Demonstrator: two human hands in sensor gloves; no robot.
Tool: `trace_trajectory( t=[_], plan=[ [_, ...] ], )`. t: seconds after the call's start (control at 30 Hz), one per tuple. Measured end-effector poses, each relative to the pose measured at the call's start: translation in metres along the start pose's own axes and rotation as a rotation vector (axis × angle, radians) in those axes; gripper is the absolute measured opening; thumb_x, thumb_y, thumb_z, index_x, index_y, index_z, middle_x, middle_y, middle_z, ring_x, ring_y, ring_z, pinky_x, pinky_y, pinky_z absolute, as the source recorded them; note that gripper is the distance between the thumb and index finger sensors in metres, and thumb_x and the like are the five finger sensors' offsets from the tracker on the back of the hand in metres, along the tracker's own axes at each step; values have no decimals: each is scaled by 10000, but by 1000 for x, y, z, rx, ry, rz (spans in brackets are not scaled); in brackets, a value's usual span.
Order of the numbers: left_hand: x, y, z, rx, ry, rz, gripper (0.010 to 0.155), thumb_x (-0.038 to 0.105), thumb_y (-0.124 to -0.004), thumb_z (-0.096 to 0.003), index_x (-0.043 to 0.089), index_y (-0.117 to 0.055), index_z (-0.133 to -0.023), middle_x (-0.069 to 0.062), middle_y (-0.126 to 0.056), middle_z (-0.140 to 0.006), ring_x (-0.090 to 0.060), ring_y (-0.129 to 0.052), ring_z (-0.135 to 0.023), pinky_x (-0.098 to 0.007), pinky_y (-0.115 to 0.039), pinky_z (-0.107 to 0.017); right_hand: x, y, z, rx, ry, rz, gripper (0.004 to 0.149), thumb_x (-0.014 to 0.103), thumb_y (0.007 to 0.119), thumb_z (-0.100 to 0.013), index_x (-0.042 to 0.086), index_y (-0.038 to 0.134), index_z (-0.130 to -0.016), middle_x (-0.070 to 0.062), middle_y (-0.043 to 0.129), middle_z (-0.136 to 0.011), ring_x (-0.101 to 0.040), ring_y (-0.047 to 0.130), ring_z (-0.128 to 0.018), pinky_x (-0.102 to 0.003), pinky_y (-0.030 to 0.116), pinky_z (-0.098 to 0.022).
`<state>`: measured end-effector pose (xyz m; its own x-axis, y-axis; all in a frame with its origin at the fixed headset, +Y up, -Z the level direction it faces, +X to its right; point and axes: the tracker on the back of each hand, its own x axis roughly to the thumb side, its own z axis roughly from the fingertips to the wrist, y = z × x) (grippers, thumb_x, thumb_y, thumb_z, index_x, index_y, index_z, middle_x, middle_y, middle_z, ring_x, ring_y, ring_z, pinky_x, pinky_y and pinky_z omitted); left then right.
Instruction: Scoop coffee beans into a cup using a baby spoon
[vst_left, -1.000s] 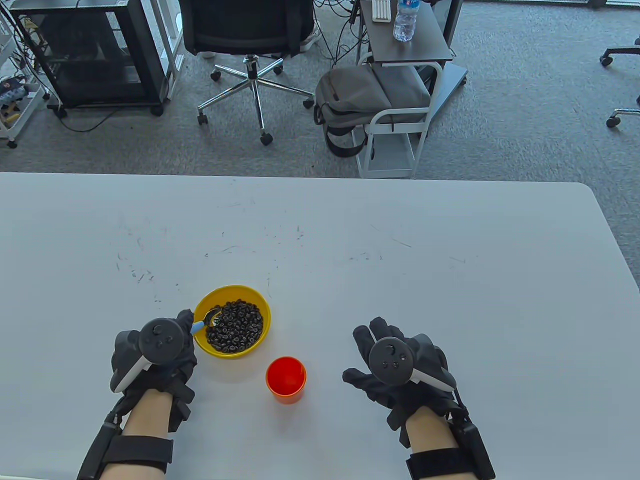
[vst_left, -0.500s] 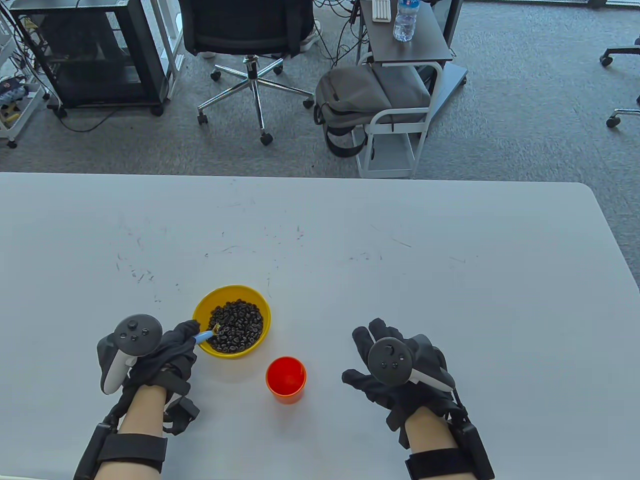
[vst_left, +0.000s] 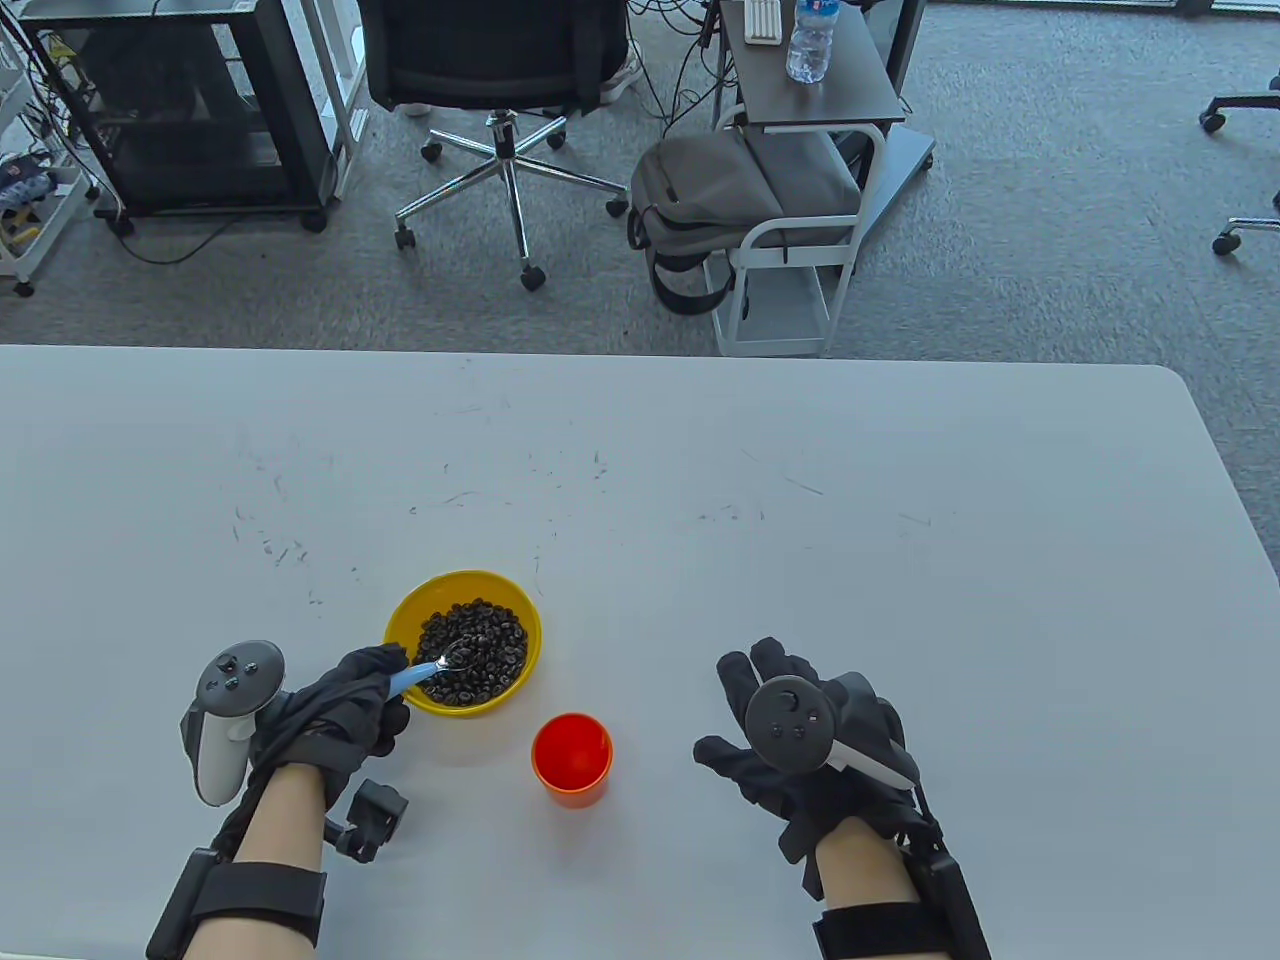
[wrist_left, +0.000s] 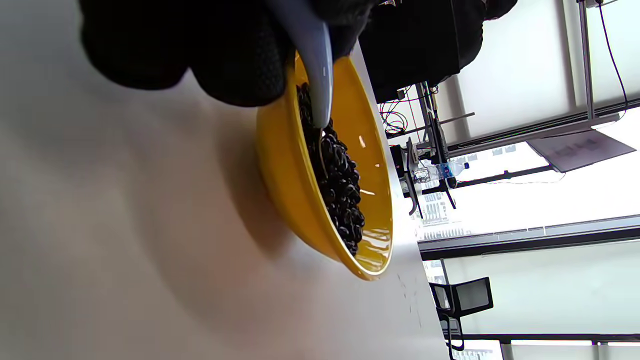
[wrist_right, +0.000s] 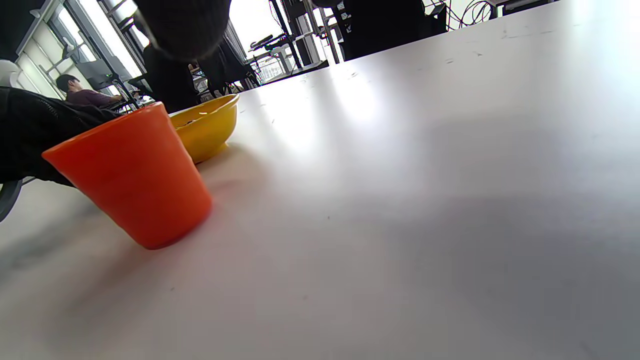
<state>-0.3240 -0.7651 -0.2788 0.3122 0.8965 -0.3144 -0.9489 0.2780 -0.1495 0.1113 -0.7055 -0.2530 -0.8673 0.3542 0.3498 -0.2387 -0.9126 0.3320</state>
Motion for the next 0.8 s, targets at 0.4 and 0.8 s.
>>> trace_trajectory(
  t=[0.4, 0.8],
  plan=[
    [17, 10, 10, 35, -94, 77, 495, 128, -586, -595, 15, -610, -1076, -359, -642, -951, -405, -864, -656, -582, -763, -509, 0, -2, -2, -1, -12, -7, 821, 529, 638, -575, 16, 295, -1115, -394, 222, -1105, -657, 338, -918, -747, 416, -638],
    [48, -27, 20, -263, -231, 54, 493, 118, -595, -595, -4, -627, -1071, -377, -653, -940, -421, -869, -641, -594, -762, -497, -3, 1, -4, 10, -10, -44, 830, 562, 632, -588, 15, 297, -1116, -395, 228, -1106, -659, 343, -918, -746, 418, -639]
  ],
)
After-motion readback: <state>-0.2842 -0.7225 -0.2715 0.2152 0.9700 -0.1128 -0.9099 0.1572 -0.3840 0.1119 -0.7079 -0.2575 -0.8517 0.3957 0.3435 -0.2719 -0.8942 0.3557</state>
